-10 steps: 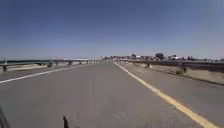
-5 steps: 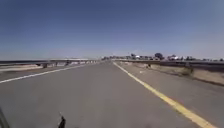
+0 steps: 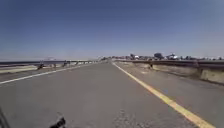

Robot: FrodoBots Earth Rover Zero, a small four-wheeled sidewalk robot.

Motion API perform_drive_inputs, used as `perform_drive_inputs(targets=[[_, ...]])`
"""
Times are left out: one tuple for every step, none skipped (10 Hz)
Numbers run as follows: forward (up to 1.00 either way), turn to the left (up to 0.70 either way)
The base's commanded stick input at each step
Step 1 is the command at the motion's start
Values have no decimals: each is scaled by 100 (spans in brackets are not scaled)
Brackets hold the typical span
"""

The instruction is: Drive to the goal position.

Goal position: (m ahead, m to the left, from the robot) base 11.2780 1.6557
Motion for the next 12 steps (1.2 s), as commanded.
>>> perform_drive_inputs(targets=[[100,0],[100,0],[100,0],[100,0],[100,0],[100,0],[100,0],[100,0],[100,0],[100,0],[100,0],[100,0]])
